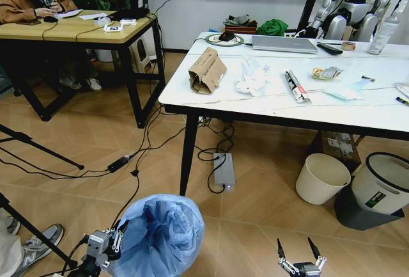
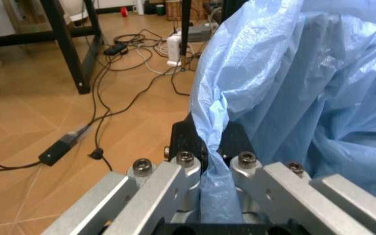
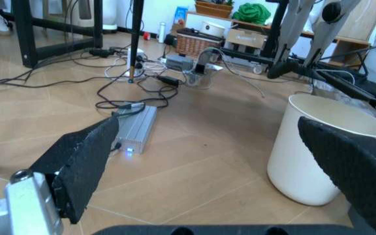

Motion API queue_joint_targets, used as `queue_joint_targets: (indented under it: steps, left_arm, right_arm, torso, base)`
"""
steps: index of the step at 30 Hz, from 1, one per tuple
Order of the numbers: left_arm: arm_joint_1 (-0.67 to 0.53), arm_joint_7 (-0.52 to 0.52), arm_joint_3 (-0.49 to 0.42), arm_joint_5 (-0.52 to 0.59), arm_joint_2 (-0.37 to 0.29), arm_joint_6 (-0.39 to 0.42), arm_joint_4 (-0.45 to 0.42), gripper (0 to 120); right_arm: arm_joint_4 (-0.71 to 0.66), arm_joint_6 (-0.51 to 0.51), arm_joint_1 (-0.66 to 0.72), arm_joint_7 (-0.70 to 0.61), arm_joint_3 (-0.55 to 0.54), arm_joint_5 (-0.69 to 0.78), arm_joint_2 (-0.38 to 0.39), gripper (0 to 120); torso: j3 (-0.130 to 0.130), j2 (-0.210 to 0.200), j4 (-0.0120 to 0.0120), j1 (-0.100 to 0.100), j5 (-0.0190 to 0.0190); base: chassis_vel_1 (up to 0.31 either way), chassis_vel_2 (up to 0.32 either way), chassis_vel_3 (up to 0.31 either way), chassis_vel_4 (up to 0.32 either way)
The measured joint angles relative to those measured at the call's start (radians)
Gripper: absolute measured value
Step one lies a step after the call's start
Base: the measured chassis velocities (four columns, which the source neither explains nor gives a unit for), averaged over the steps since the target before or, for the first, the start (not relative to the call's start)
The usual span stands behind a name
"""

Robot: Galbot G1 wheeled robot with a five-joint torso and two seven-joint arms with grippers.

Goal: Pick up the trash bin and place the trash from the table into it.

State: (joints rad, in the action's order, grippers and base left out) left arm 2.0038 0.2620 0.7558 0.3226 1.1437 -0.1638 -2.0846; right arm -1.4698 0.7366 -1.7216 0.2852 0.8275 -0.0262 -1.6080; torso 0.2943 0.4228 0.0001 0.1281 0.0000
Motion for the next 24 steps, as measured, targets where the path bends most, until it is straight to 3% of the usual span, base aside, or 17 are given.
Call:
queue_joint_targets:
  steps: [16,24]
  left_arm:
    - [-0.021,0.032,0.016,-0.023,0.005,0.025,0.013,0]
    - [-0.017,-0.022,0.000,-0.002,0.000,-0.005,0.012,0]
  right_arm:
    - [-0.001,0.000,-0.001,0.000,-0.001,-0.004,0.000,100]
    - [-0.003,-0.001,-0.003,0.000,-0.001,-0.006,0.000,100]
  torso:
    - [-0.003,-0.004,0.0000,-0.002,0.0000]
    - [-0.003,-0.005,0.0000,-0.002,0.0000]
  base:
    - [0.000,0.000,0.000,0.000]
    - [0.000,0.000,0.000,0.000]
